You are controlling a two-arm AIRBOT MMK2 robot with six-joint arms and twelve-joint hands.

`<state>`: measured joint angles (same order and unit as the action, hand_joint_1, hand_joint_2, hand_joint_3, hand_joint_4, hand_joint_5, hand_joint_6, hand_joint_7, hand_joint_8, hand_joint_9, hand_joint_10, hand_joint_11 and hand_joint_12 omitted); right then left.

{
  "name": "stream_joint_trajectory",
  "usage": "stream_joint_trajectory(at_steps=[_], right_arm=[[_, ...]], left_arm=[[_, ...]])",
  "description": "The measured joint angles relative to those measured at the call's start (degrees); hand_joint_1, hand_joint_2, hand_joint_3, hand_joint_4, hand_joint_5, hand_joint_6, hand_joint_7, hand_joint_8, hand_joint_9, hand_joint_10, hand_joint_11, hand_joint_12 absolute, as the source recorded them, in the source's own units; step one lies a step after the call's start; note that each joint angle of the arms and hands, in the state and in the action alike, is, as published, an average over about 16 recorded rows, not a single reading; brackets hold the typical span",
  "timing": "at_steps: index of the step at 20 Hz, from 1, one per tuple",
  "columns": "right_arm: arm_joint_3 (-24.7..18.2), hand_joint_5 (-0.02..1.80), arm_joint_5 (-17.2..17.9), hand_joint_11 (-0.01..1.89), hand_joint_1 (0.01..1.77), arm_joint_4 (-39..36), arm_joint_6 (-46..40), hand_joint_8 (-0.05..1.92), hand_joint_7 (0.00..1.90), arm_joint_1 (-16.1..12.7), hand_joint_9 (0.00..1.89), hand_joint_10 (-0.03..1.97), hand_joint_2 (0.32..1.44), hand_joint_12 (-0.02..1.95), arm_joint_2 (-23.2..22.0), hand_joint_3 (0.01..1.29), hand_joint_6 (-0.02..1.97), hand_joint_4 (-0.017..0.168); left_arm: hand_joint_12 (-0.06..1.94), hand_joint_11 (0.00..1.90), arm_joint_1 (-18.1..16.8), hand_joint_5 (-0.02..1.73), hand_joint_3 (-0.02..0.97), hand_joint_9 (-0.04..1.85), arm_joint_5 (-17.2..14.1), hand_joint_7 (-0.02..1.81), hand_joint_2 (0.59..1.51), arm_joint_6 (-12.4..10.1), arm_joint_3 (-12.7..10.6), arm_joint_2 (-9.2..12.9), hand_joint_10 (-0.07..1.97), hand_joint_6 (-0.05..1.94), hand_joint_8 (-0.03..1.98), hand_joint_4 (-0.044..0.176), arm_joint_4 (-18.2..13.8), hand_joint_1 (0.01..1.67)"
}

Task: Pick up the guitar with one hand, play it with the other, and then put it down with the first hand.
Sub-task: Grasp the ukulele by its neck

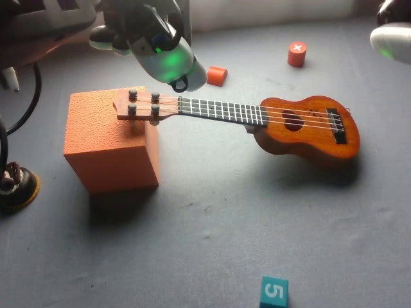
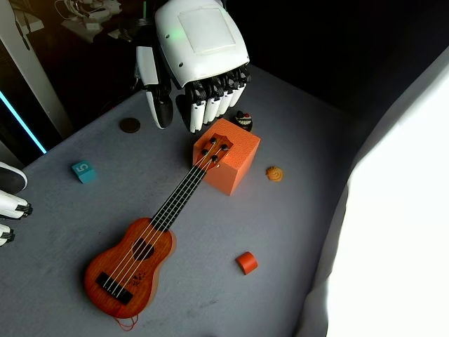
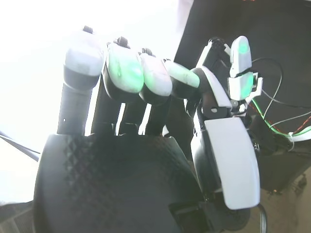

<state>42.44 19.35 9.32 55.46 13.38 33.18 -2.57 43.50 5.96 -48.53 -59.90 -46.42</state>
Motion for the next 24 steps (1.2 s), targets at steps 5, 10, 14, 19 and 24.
stream_joint_trajectory(at_steps=[5,10,14,19,24], right_arm=[[0.03,0.38,-0.29,0.43,0.41,0.01,0.01,0.65,0.45,-0.01,0.44,0.66,1.31,0.63,0.01,0.06,0.67,-0.004],[0.05,0.20,-0.86,0.22,0.38,0.05,0.02,0.33,0.24,-0.10,0.22,0.34,1.31,0.31,0.09,0.05,0.35,-0.004],[0.09,0.05,-2.54,0.02,0.36,0.30,0.01,0.02,0.05,-0.27,0.02,0.02,1.33,0.01,0.17,0.03,0.04,-0.004],[0.13,0.05,-5.57,0.02,0.36,0.59,0.00,0.01,0.04,-0.68,0.02,0.00,1.35,0.00,0.25,0.03,0.03,-0.004],[0.22,0.05,-8.34,0.02,0.38,0.89,0.19,0.01,0.04,-1.22,0.02,0.00,1.36,0.00,0.27,0.03,0.02,-0.004]], left_arm=[[0.65,0.48,-0.09,0.37,0.089,0.41,-0.09,0.39,1.243,0.00,-0.01,-0.11,0.63,0.64,0.64,0.009,0.30,0.46],[0.33,0.25,-0.15,0.18,0.069,0.20,0.33,0.19,1.226,0.00,0.13,-0.36,0.32,0.31,0.32,0.017,1.12,0.55],[0.03,0.03,0.00,0.01,0.017,0.02,1.43,0.02,1.193,-0.02,0.10,-1.40,0.02,0.01,0.01,0.034,1.91,0.76],[0.02,0.02,0.66,0.01,-0.004,0.02,3.18,0.02,1.124,-0.12,-0.69,-4.27,0.02,-0.01,-0.01,0.048,3.06,1.08],[0.02,0.02,2.22,0.02,-0.017,0.02,5.38,0.02,1.070,-0.75,-2.34,-8.32,0.02,-0.01,-0.01,0.039,3.14,1.32]])
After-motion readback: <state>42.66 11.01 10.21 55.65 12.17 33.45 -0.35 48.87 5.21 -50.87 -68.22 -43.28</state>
